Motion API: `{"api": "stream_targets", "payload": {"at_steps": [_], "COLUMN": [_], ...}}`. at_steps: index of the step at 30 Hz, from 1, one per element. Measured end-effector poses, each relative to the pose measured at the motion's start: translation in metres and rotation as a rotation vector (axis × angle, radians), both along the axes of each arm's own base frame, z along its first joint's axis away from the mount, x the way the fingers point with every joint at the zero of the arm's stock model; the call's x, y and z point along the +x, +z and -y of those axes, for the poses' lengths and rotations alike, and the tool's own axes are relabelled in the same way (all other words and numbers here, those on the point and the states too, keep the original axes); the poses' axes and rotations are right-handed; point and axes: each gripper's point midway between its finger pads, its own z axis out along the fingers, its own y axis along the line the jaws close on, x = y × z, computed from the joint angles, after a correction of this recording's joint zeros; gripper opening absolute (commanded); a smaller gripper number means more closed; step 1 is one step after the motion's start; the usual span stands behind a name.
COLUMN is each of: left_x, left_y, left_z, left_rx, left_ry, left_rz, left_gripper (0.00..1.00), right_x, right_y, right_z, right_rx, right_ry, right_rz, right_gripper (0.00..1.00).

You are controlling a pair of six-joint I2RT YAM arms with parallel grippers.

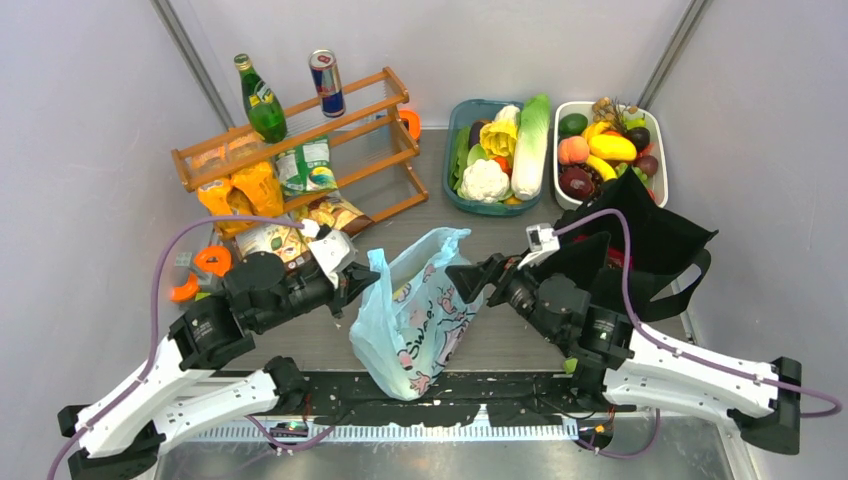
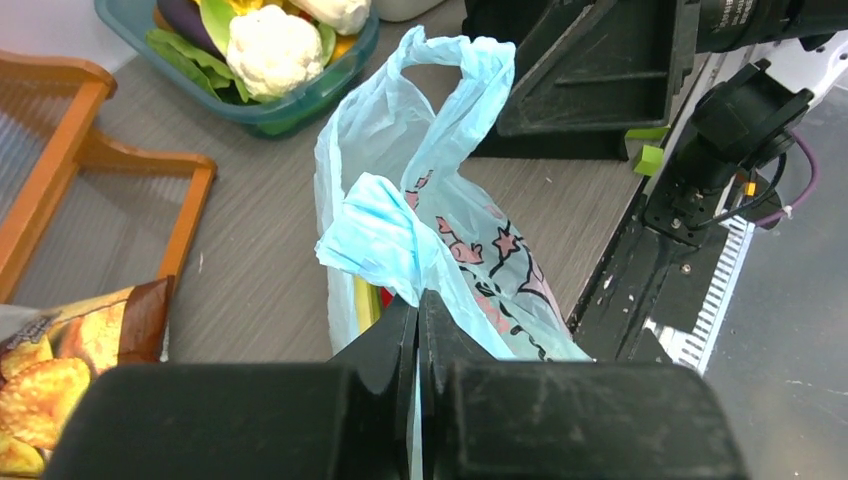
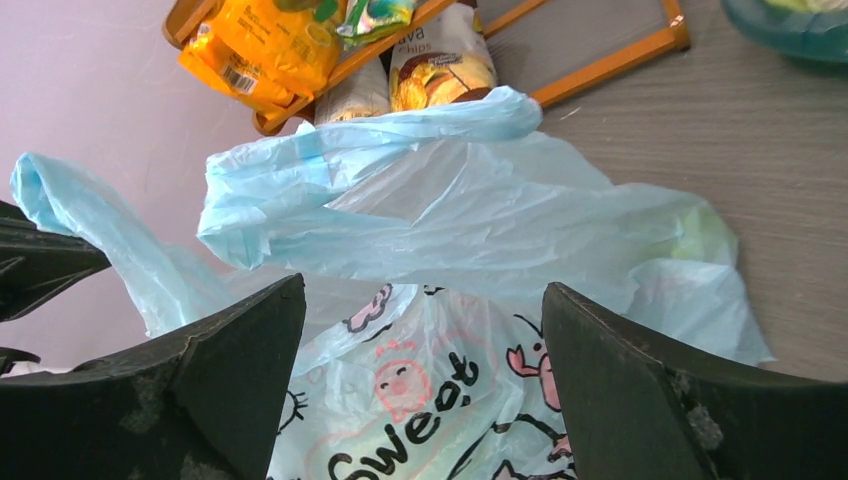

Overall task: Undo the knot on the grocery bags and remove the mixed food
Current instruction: Untie the takeout bag at the center of the board.

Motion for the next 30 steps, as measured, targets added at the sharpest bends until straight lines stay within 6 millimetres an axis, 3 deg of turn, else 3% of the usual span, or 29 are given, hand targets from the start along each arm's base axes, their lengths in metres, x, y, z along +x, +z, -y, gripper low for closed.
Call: {"api": "stream_targets", "payload": {"at_steps": [2,6,9,12,18,20,21,24,25,27,30], "left_x": [-0.001,-0.007,-0.012,-0.015,-0.006,0.002,0.009,0.041,0.052,0.070,0.088], "left_y": [-0.005,-0.010,-0.005,0.011,0.093,0.105,0.109,0.101,0.092,0.068,0.020], "left_z": [0.000,-0.001,-0.004,-0.008,-0.026,-0.028,-0.028,-0.019,-0.012,0.001,0.025], "left_rx": [0.012,0.029,0.019,-0.015,-0.162,-0.179,-0.179,-0.133,-0.104,-0.035,0.090], "left_ry": [0.000,-0.021,-0.033,-0.030,0.075,0.121,0.150,0.256,0.282,0.316,0.313], "left_rz": [-0.017,-0.042,-0.043,-0.031,0.052,0.061,0.057,-0.003,-0.035,-0.095,-0.197], "left_gripper": [0.25,0.76,0.94,0.99,0.99,1.00,1.00,0.99,1.00,0.99,1.00], "right_x": [-0.002,-0.001,0.002,0.006,0.020,0.024,0.025,0.029,0.030,0.031,0.032], "right_y": [-0.007,-0.035,-0.061,-0.071,-0.065,-0.064,-0.063,-0.058,-0.055,-0.053,-0.054], "right_z": [-0.010,-0.031,-0.039,-0.041,-0.041,-0.040,-0.041,-0.040,-0.039,-0.037,-0.028], "right_rx": [-0.007,-0.063,-0.140,-0.182,-0.198,-0.208,-0.214,-0.228,-0.229,-0.233,-0.230], "right_ry": [0.004,-0.012,-0.032,-0.064,-0.142,-0.155,-0.160,-0.169,-0.172,-0.178,-0.194], "right_rz": [-0.018,-0.070,-0.097,-0.096,-0.044,-0.024,-0.011,0.025,0.037,0.057,0.081], "right_gripper": [0.95,0.96,0.96,0.95,0.99,0.92,0.83,0.57,0.44,0.28,0.19]}}
